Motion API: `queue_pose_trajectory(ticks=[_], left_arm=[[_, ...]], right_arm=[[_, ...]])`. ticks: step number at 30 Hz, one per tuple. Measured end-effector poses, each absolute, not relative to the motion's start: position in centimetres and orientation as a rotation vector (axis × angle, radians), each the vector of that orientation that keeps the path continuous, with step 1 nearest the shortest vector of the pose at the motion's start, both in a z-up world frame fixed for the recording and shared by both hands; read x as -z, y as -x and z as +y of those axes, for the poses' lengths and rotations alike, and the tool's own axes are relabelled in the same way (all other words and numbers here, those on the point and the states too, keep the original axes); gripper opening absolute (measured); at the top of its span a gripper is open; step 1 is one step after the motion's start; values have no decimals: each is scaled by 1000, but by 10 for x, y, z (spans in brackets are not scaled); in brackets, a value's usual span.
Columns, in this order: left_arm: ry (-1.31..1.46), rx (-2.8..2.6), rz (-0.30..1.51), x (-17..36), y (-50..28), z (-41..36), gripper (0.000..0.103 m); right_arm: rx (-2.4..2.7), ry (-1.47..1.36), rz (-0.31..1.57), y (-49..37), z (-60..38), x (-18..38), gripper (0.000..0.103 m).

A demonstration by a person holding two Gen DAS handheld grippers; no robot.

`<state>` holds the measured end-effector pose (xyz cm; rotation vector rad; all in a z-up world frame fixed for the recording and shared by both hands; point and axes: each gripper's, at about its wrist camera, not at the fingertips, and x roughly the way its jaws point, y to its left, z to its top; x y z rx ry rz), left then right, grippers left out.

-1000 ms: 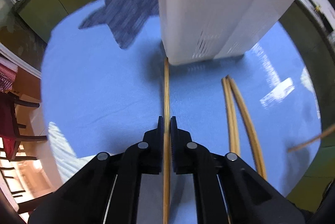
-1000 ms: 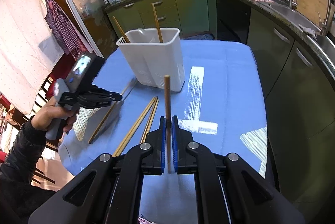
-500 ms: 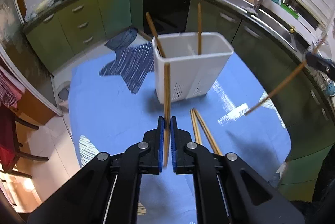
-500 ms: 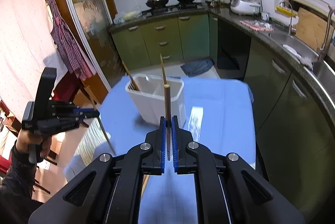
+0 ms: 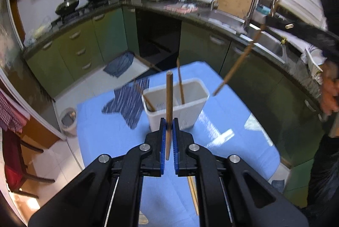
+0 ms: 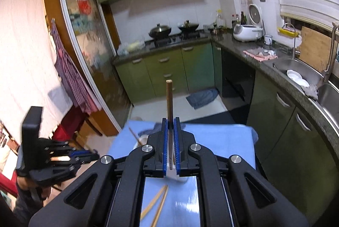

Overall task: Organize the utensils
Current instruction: 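Drop the chopstick into the caddy with the left tool while the right tool drops its chopstick in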

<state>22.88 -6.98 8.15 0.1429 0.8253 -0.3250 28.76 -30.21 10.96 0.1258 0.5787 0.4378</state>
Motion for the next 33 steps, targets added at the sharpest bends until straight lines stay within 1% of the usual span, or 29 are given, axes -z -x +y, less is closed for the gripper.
queue_pose_trajectory(ticks=[3, 5, 8, 11, 18, 19, 20, 23, 25, 27, 29, 33], left_arm=[[-140, 322, 750, -110, -227, -74, 6], [-141, 315, 697, -127, -227, -78, 6], [-129, 307, 636, -142, -233, -84, 6], [-126, 280, 600, -145, -247, -90, 6], [-110, 246, 672, -106, -293, -93, 6], [-104, 242, 681, -101, -297, -91, 6], [-99, 237, 687, -97, -300, -91, 6], [-95, 224, 700, -87, -308, -88, 6], [-101, 222, 709, -81, -310, -87, 6], [-106, 226, 721, -75, -311, -89, 6], [-111, 227, 731, -70, -312, -91, 6], [-120, 230, 762, -55, -315, -95, 6]], right_arm=[[-415, -126, 564, -309, -300, -114, 6], [-405, -125, 581, -327, -296, -106, 6], [-413, -125, 617, -347, -287, -85, 6], [-430, -107, 656, -363, -276, -59, 6], [-442, -55, 725, -373, -257, -7, 7], [-449, -53, 729, -374, -257, -4, 10], [-452, -53, 730, -372, -257, -2, 16], [-447, -61, 701, -363, -263, -5, 18], [-458, -78, 675, -350, -269, -9, 18], [-469, -109, 643, -329, -280, -10, 20], [-480, -137, 616, -307, -291, -7, 28], [-467, -165, 580, -259, -303, 20, 29]])
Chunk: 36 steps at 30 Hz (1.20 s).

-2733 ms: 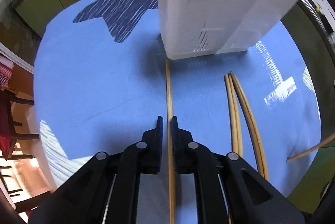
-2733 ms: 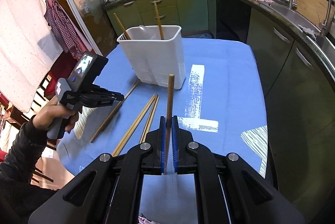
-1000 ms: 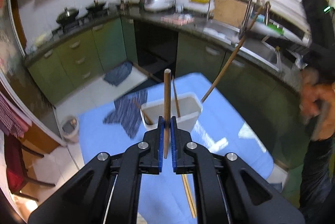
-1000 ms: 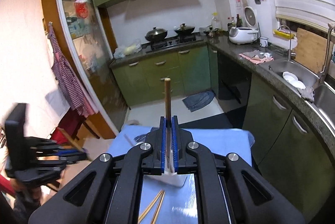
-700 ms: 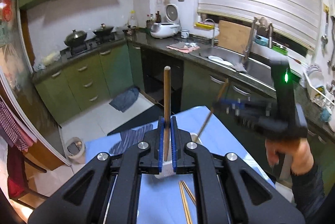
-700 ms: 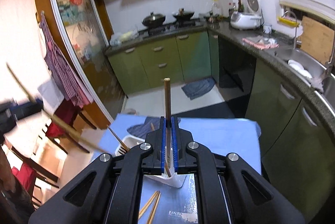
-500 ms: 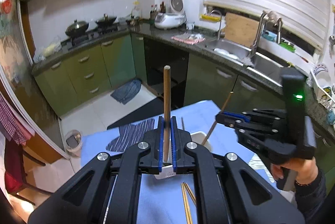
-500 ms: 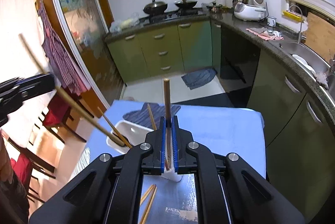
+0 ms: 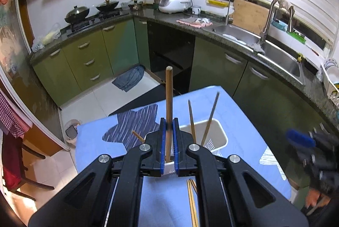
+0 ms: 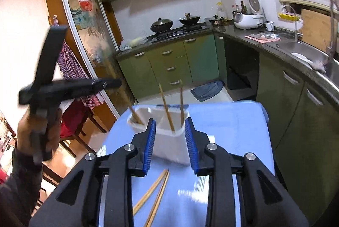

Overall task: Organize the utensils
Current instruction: 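Drop the chopstick into the caddy with the left tool while the right tool drops its chopstick in, then lower both tools onto loose chopsticks and close on one each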

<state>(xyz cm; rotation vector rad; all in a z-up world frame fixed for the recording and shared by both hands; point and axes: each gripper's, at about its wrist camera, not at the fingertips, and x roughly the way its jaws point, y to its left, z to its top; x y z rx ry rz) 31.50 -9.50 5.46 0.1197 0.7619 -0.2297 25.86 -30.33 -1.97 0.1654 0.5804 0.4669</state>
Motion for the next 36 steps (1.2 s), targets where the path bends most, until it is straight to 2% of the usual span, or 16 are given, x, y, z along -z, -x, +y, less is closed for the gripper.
queue_pose_trajectory(ticks=[7, 10, 16, 17, 20, 21, 25, 30, 31, 33, 36], left_arm=[[-129, 216, 818, -29, -318, -94, 6], [-115, 217, 846, -18, -322, -91, 6], [-79, 229, 871, -7, -322, -87, 7], [-74, 234, 871, -7, -321, -87, 11], [-53, 244, 855, -9, -310, -83, 36], [-50, 245, 852, -9, -305, -82, 39], [-41, 251, 862, 2, -272, -71, 39], [-12, 271, 963, 48, -241, -65, 38], [-10, 281, 1010, 66, -239, -66, 36], [-7, 291, 1072, 90, -238, -70, 24], [11, 299, 1150, 124, -244, -77, 24]], right_arm=[[-361, -224, 559, -197, -325, 74, 29], [-321, -276, 576, -178, -338, 96, 33], [-261, -265, 637, -158, -344, 126, 34], [-248, -250, 647, -157, -341, 129, 34], [-217, -216, 661, -159, -334, 134, 36], [-213, -211, 664, -161, -331, 135, 36], [-233, -202, 683, -162, -320, 141, 37], [-241, -199, 707, -170, -312, 147, 38], [-239, -197, 710, -170, -311, 147, 38], [-229, -189, 718, -172, -308, 149, 38], [-217, -182, 728, -175, -305, 152, 40]])
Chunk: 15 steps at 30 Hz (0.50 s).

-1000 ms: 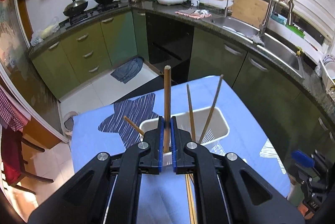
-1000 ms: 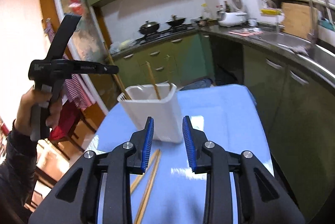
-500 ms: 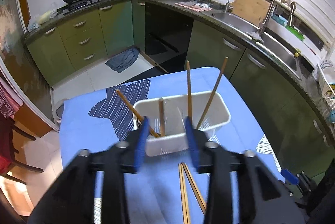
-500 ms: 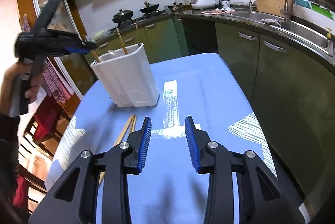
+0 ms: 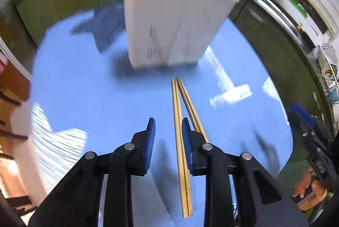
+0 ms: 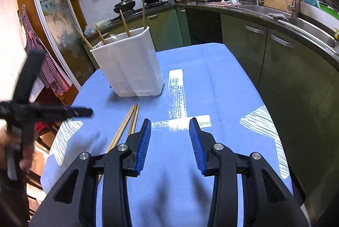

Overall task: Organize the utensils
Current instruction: 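Lower both tools onto loose chopsticks and close on one each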

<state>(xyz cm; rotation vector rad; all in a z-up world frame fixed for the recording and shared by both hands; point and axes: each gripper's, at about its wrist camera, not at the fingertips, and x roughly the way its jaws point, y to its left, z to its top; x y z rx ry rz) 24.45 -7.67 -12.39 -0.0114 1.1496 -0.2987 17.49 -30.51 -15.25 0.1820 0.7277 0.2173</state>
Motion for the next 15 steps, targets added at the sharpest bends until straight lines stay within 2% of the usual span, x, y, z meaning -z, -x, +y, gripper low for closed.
queue_pose_trajectory(ticks=[6, 15], left_arm=[[-37, 302, 1217, 158, -252, -97, 24], [-71, 273, 1253, 174, -264, -100, 24]], right_arm=[[-215, -181, 757, -179, -303, 161, 42], [-220, -212, 765, -188, -312, 165, 42]])
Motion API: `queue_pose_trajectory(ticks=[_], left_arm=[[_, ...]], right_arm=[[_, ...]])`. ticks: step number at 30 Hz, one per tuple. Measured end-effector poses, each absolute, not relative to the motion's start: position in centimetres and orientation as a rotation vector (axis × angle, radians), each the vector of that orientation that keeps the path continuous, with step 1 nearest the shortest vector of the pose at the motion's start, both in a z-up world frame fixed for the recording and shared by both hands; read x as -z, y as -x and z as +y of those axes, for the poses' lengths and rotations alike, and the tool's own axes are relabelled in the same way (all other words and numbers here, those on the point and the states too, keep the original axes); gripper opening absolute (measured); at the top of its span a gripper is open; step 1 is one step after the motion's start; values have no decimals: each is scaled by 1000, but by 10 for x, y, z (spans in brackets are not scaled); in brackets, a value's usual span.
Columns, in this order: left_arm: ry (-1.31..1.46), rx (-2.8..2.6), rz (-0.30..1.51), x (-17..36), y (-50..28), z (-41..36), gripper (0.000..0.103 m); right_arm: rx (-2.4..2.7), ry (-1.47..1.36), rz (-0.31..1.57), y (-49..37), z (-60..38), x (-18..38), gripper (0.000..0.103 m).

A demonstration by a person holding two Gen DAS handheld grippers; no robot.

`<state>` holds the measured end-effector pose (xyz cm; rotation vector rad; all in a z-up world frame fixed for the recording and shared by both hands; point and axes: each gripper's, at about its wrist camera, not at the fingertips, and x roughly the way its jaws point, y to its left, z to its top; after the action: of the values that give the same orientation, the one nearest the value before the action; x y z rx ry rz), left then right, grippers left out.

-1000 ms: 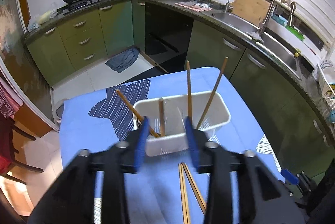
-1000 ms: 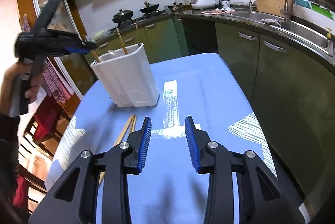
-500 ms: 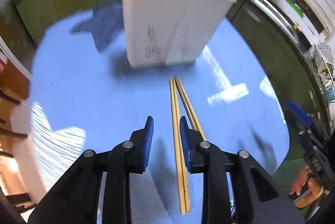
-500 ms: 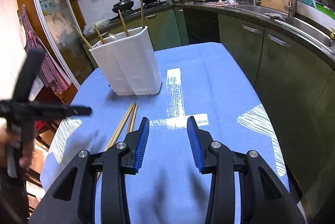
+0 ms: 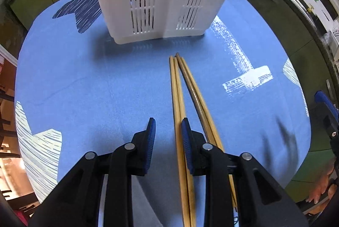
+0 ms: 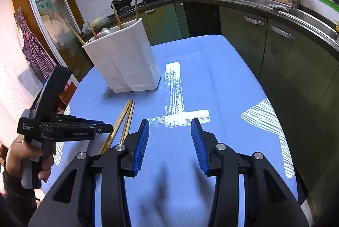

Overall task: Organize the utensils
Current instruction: 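Lower both tools onto loose chopsticks and close on one each, then lift the chopstick upright with the left tool while the right tool grasps another chopstick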

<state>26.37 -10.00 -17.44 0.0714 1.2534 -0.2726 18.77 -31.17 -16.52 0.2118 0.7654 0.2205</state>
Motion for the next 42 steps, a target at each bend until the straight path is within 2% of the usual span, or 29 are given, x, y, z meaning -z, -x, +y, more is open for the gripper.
queue_pose_trajectory(ticks=[11, 13, 14, 17, 24, 28, 31, 33, 35, 42], left_arm=[[-136, 241, 1255, 185, -271, -125, 24], [-157, 219, 1252, 186, -271, -127, 16], [-162, 209, 1249, 184, -270, -127, 10], [-134, 209, 1251, 184, -267, -117, 7], [-60, 136, 1172, 178, -248, -81, 6], [-33, 127, 1132, 175, -234, -67, 6], [-24, 131, 1112, 169, -231, -56, 6], [-22, 136, 1100, 165, -229, -49, 6], [-24, 140, 1086, 161, -227, -44, 6], [-9, 149, 1039, 145, -218, -37, 6]], right_arm=[[-228, -232, 804, -197, -313, 181, 42], [-228, -228, 806, -198, -312, 180, 42], [-227, -226, 807, -198, -312, 180, 42], [-227, -202, 823, -200, -308, 180, 47], [-291, -115, 908, -217, -272, 186, 48], [-362, -57, 967, -233, -235, 196, 33], [-366, -22, 991, -243, -217, 203, 27], [-356, -15, 1008, -252, -209, 208, 27], [-341, 0, 1025, -259, -202, 213, 22], [-325, 34, 1057, -274, -188, 224, 21]])
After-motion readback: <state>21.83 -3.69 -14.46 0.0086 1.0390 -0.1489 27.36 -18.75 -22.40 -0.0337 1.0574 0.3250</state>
